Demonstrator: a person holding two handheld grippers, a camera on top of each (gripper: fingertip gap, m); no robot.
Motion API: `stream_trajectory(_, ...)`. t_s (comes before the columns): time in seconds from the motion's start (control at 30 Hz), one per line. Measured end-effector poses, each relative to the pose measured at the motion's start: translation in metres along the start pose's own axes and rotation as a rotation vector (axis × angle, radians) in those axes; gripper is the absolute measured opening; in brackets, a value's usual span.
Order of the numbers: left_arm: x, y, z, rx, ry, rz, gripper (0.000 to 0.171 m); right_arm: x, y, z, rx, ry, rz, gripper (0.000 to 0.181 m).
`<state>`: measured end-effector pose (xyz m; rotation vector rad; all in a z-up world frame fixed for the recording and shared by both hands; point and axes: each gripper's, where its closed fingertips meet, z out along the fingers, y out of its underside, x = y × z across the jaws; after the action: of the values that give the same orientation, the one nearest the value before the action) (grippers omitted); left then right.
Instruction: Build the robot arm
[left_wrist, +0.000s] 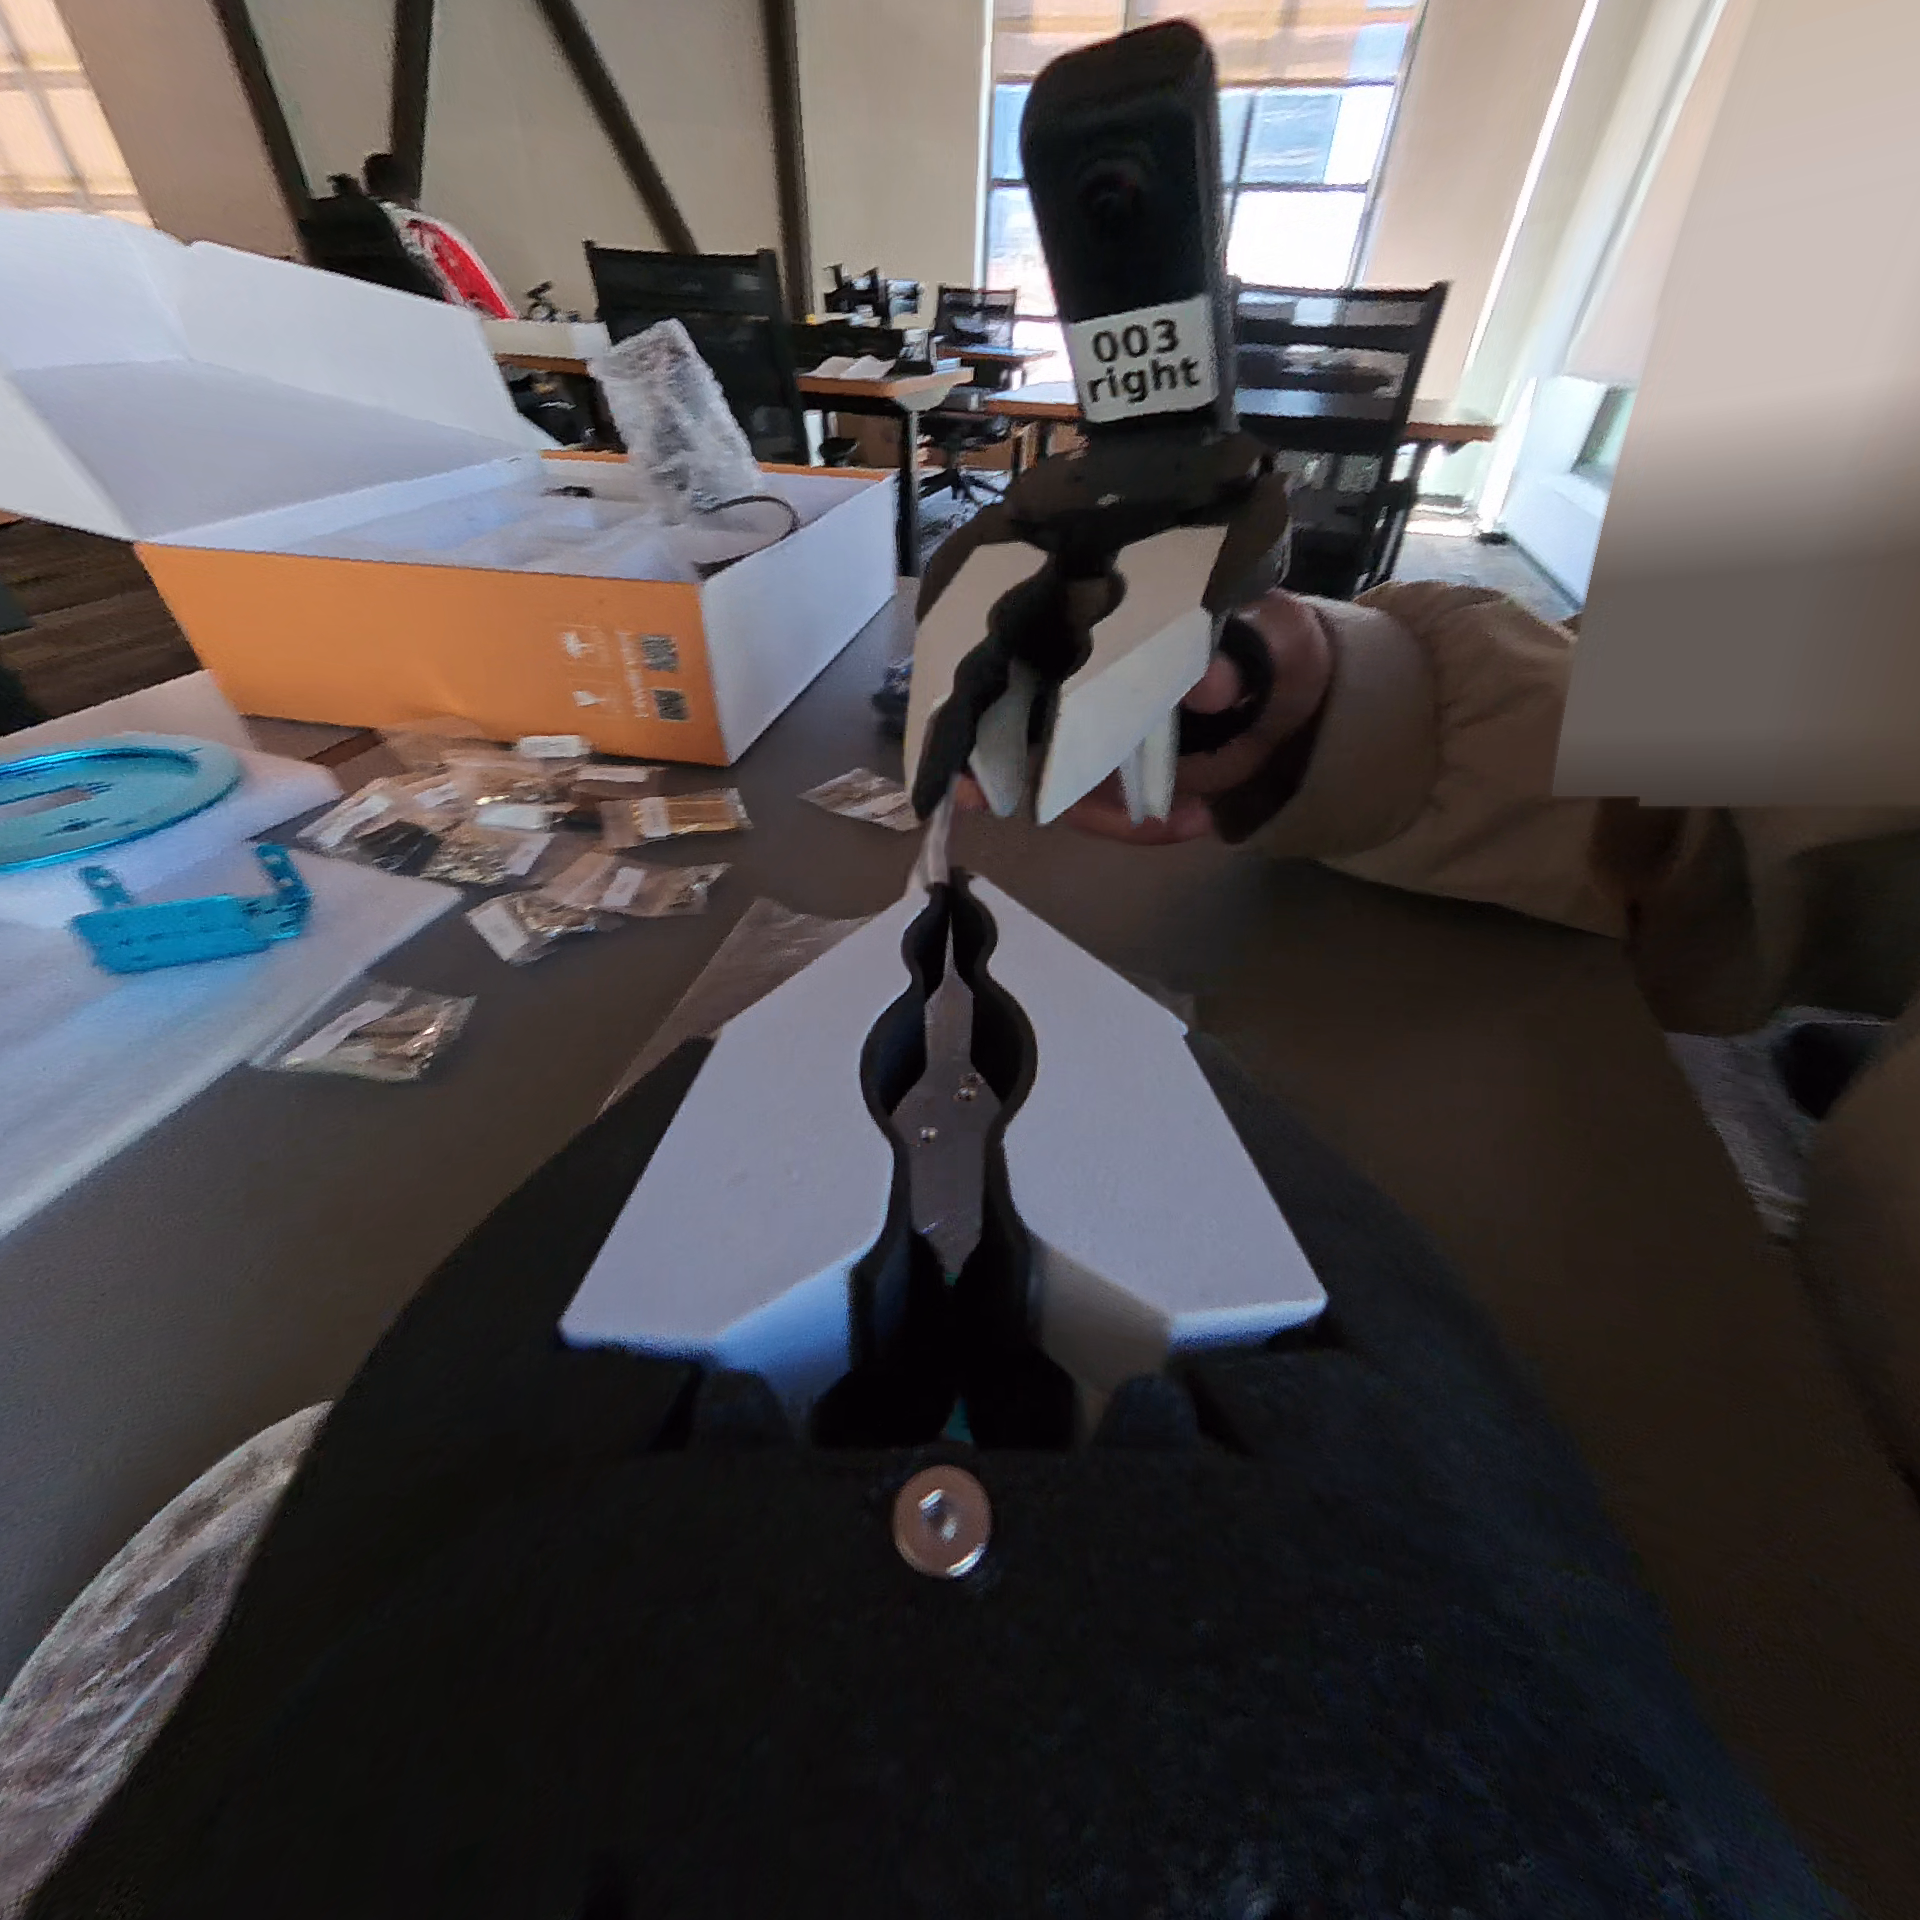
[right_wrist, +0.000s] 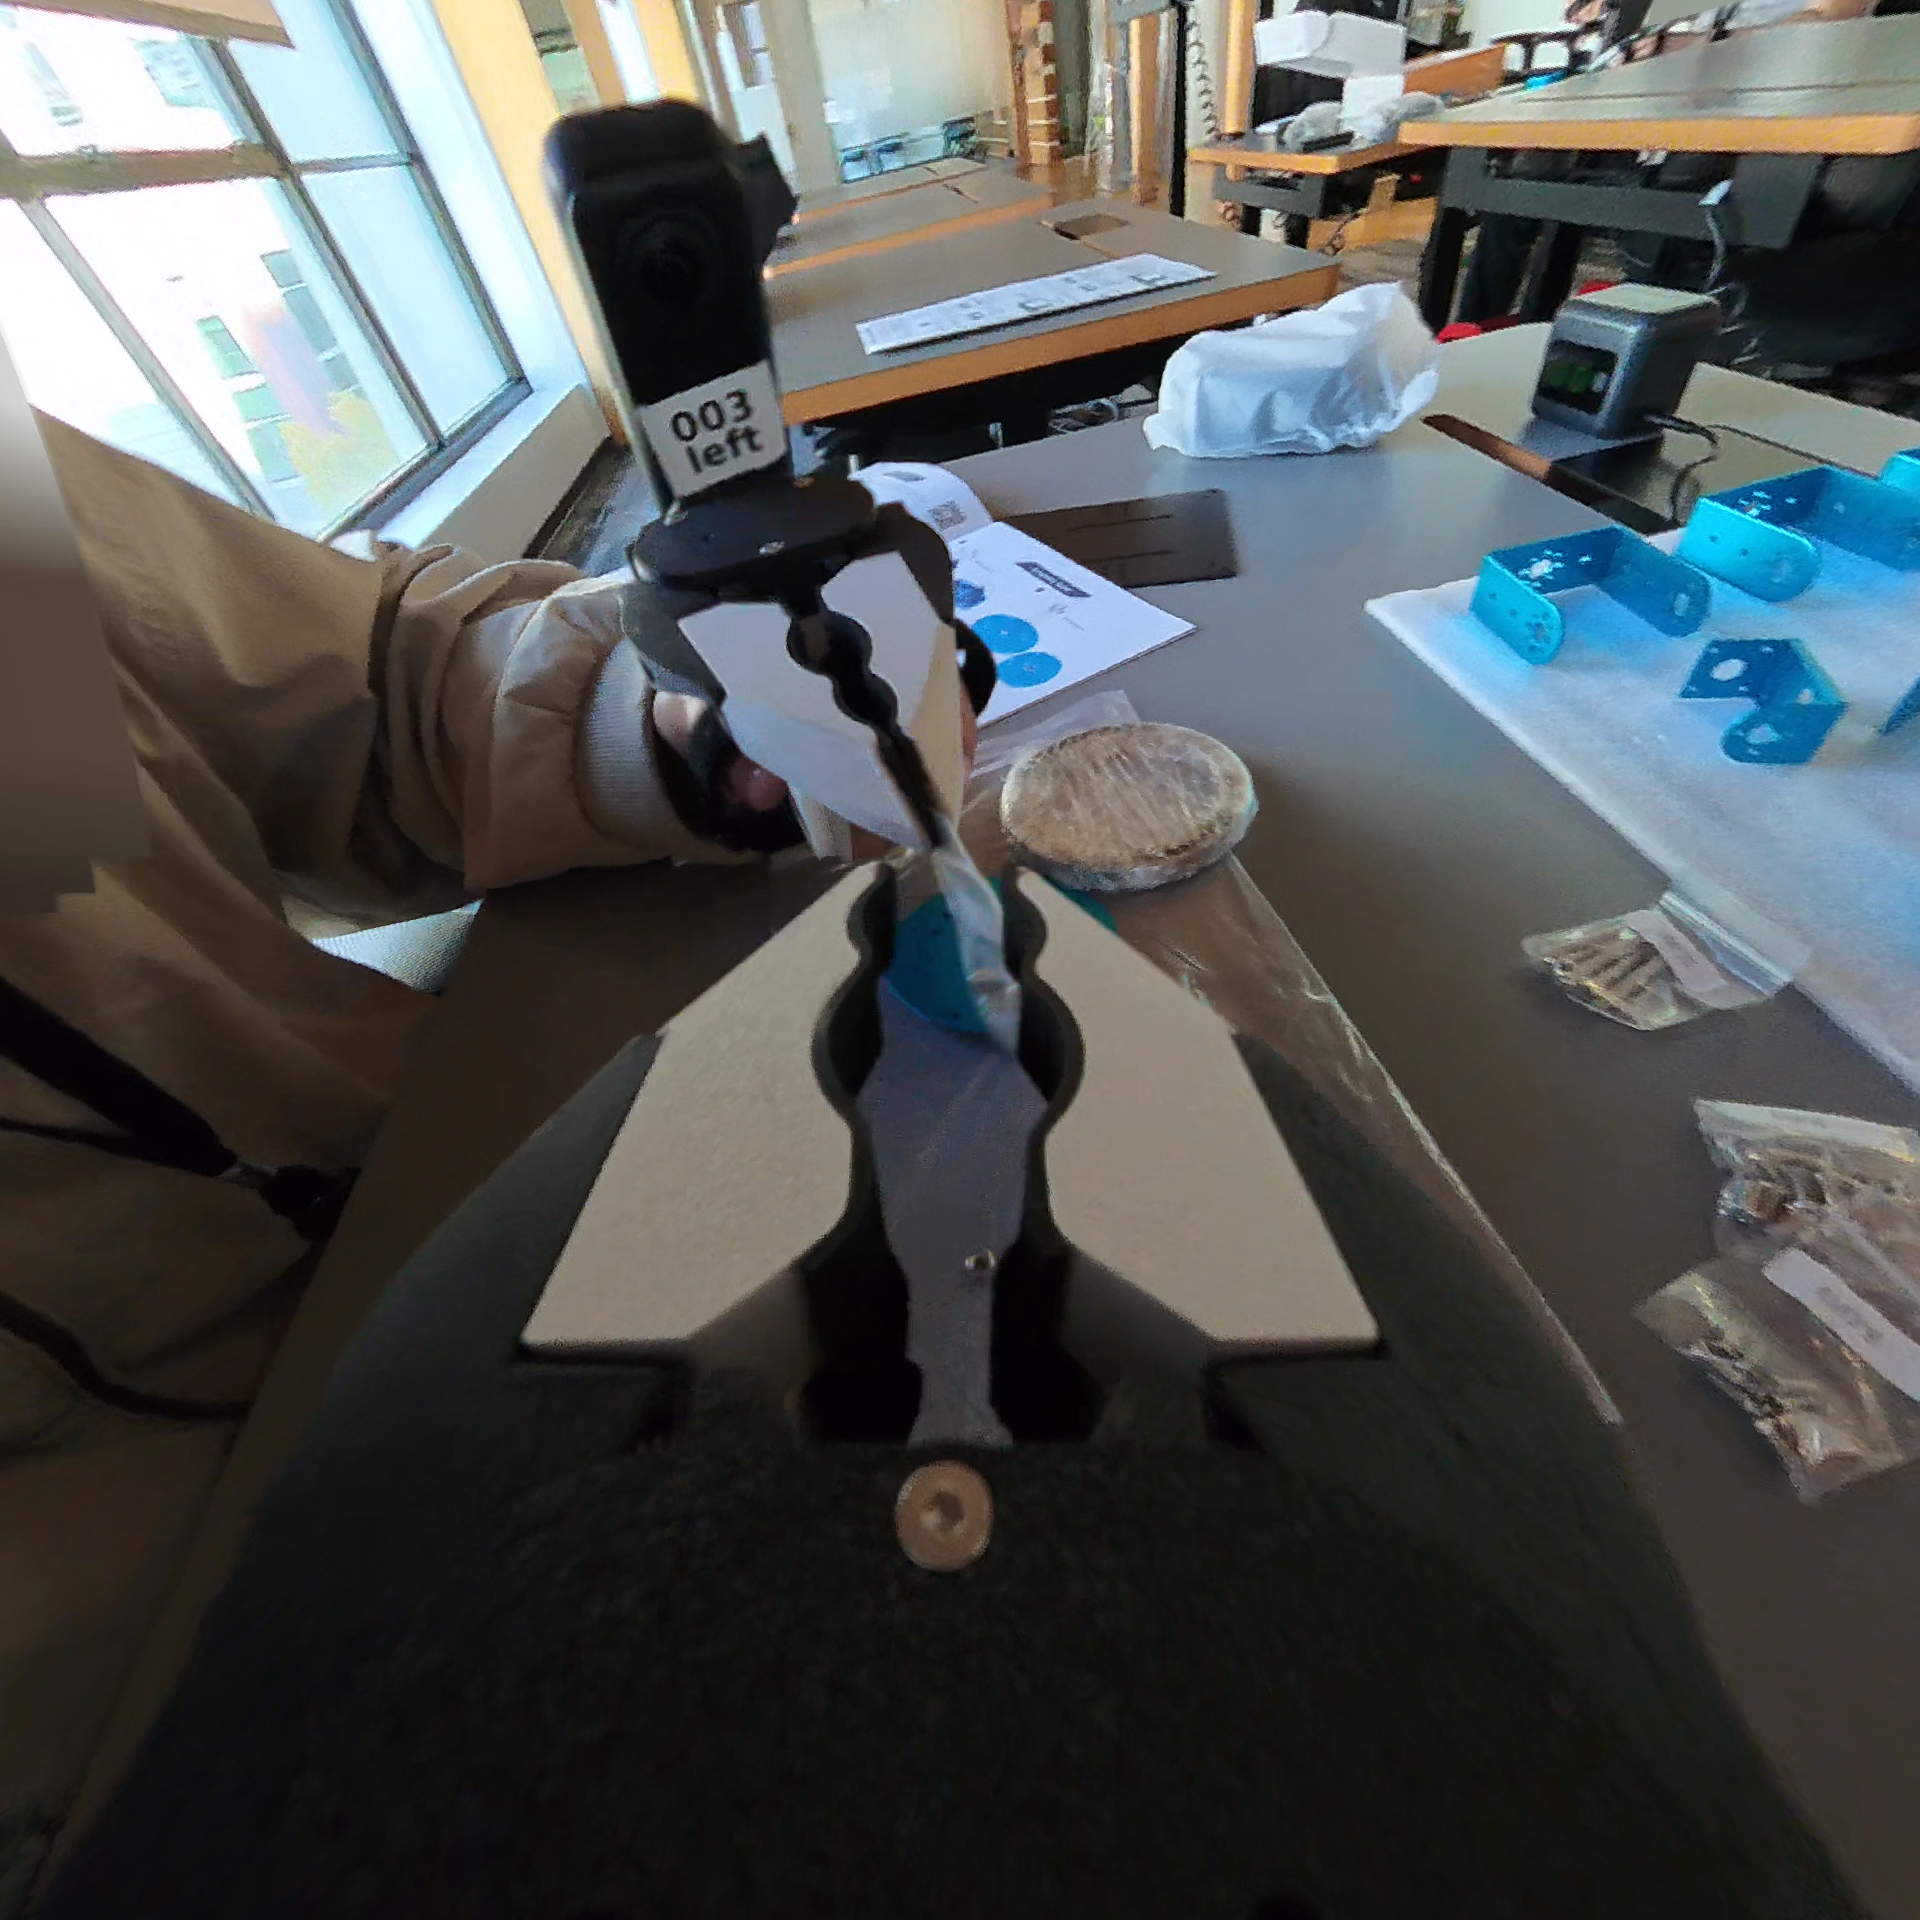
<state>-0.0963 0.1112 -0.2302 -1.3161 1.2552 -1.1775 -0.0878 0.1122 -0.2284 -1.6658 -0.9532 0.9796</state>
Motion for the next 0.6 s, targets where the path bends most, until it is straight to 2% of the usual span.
stream_trajectory(0.07, -0.005, 0.002, 0.000, -0.010, -0.025, -0.019, 0.000, 0.005, 0.000, -0.001, -0.002, 0.009, 0.025, 0.030)
stream_trajectory(0.13, -0.003, 0.002, 0.000, -0.003, 0.003, -0.054, 0.000, 0.014, 0.016, 0.005, -0.079, 0.059, 0.007, 0.047)
stream_trajectory(0.17, -0.001, 0.001, 0.000, 0.005, 0.021, -0.078, 0.000, 0.017, 0.022, 0.008, -0.103, 0.082, -0.025, 0.048)
stream_trajectory(0.2, 0.002, 0.000, 0.000, 0.013, 0.037, -0.098, 0.000, 0.016, 0.024, 0.012, -0.094, 0.079, -0.060, 0.044)
stream_trajectory(0.27, 0.006, 0.001, 0.001, 0.013, 0.068, -0.135, 0.000, 0.011, 0.024, 0.013, -0.076, 0.066, -0.126, 0.010)
stream_trajectory(0.3, 0.009, 0.001, 0.002, 0.010, 0.096, -0.159, 0.000, 0.008, 0.023, 0.012, -0.069, 0.058, -0.147, 0.000)
stream_trajectory(0.37, 0.017, 0.001, 0.002, -0.004, 0.188, -0.254, 0.003, 0.003, 0.022, 0.009, -0.079, 0.030, -0.178, 0.000)
stream_trajectory(0.43, 0.024, -0.005, -0.001, 0.007, 0.271, -0.330, 0.037, -0.015, 0.026, 0.007, -0.111, -0.093, -0.146, 0.000)
stream_trajectory(0.53, 0.046, -0.007, -0.004, 0.004, 0.366, -0.232, 0.043, -0.062, 0.012, -0.003, -0.083, -0.416, 0.100, 0.000)
stream_trajectory(0.6, 0.066, -0.016, -0.009, 0.066, 0.446, -0.188, 0.047, -0.086, 0.009, -0.014, -0.098, -0.614, 0.219, 0.000)
